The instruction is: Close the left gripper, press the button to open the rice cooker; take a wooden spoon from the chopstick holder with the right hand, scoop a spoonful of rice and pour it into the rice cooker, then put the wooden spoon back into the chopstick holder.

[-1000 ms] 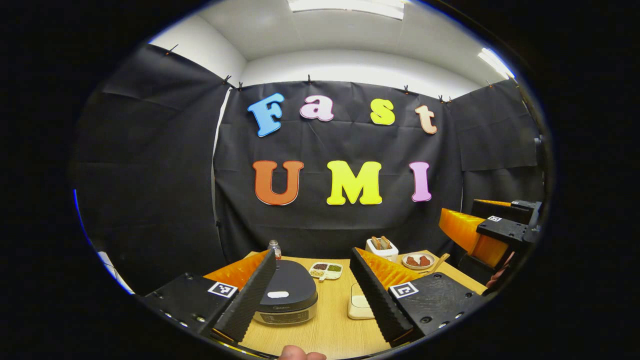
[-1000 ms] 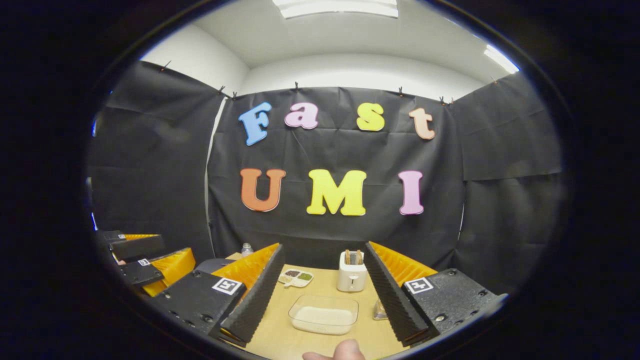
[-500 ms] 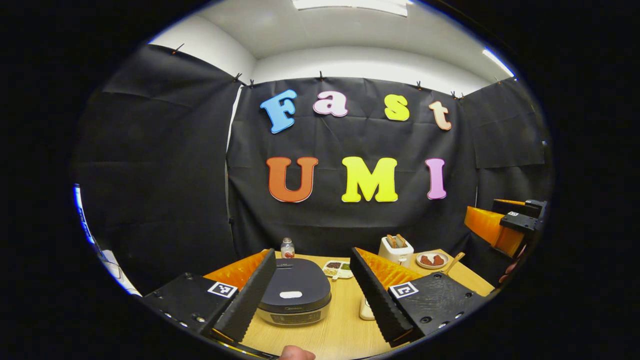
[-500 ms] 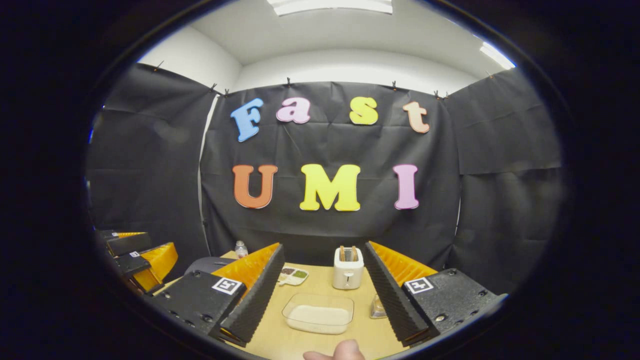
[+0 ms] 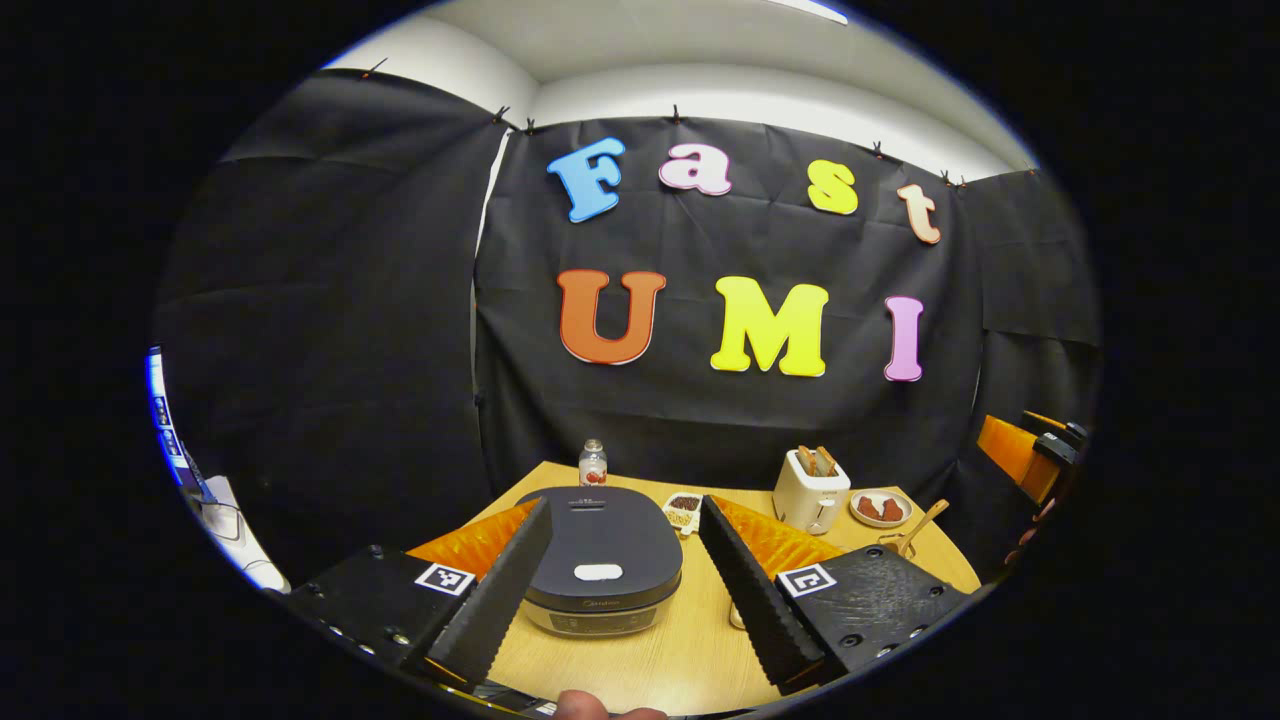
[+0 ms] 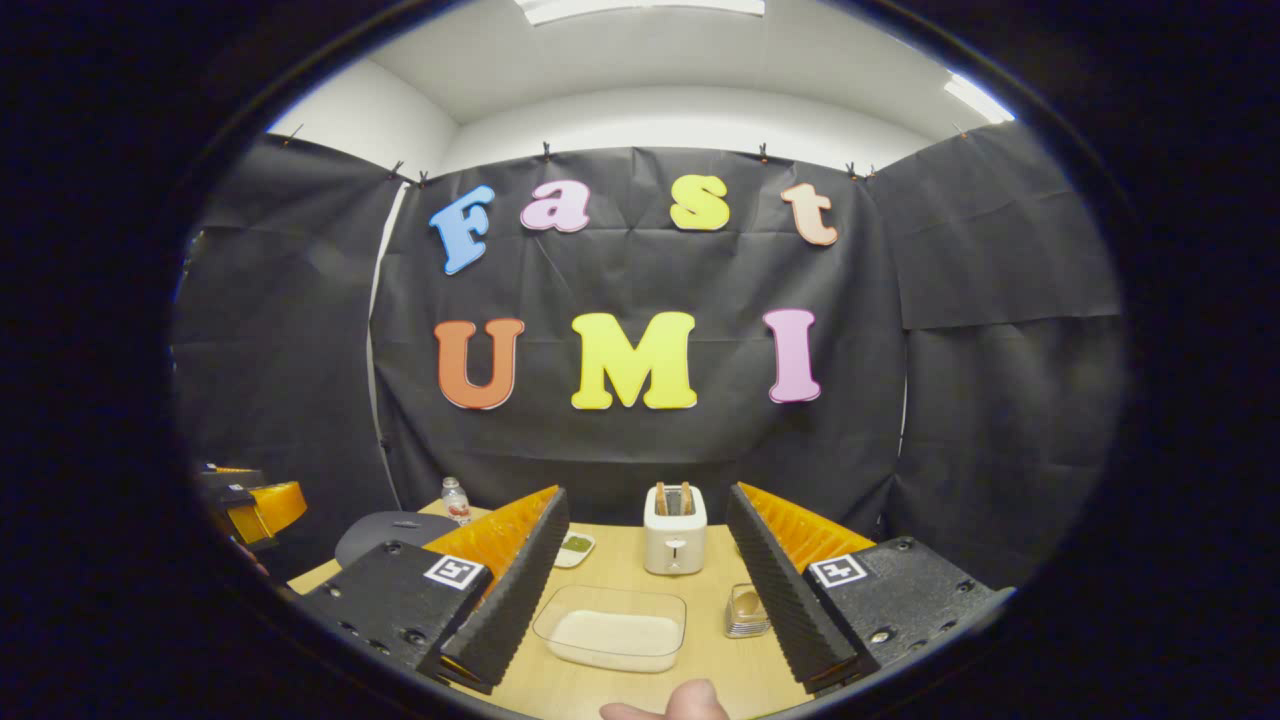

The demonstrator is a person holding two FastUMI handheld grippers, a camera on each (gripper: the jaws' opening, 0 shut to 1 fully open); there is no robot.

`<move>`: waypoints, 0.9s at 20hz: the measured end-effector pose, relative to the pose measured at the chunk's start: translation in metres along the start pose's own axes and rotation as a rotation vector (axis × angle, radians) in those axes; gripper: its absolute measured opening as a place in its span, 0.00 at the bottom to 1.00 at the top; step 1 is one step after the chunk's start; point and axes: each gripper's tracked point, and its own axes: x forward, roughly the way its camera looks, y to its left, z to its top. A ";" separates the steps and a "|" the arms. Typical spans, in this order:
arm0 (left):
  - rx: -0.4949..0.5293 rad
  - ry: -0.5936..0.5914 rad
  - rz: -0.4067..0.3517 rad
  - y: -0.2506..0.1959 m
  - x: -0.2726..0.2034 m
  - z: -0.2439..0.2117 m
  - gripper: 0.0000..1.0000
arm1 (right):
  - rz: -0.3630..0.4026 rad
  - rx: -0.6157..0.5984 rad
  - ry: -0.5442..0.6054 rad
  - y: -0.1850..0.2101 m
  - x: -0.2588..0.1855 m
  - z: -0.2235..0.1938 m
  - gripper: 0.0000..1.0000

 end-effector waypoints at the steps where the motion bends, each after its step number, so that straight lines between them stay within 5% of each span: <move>1: -0.003 0.037 0.000 0.002 0.005 -0.007 0.95 | -0.006 -0.001 0.005 -0.006 0.004 -0.002 1.00; 6: -0.053 0.232 -0.015 0.007 0.039 -0.040 0.94 | -0.040 0.020 0.037 -0.043 0.026 -0.019 1.00; 7: -0.048 0.249 -0.015 0.006 0.045 -0.042 0.92 | -0.054 0.027 0.042 -0.053 0.029 -0.022 0.99; 8: -0.042 0.272 -0.008 0.006 0.054 -0.047 0.76 | -0.070 0.035 0.049 -0.065 0.032 -0.026 0.99; 9: -0.041 0.290 -0.005 0.007 0.059 -0.050 0.81 | -0.085 0.040 0.053 -0.074 0.035 -0.028 0.99; 10: -0.043 0.318 -0.007 0.008 0.064 -0.055 0.49 | -0.104 0.041 0.060 -0.086 0.039 -0.031 1.00; 14: -0.036 0.387 -0.005 0.010 0.087 -0.067 0.13 | -0.155 0.051 0.080 -0.121 0.050 -0.042 0.99; 15: -0.037 0.419 -0.020 0.008 0.090 -0.074 0.04 | -0.161 0.055 0.090 -0.127 0.054 -0.045 0.99; 18: -0.072 0.459 -0.045 0.005 0.104 -0.088 0.00 | -0.168 0.053 0.106 -0.136 0.062 -0.053 1.00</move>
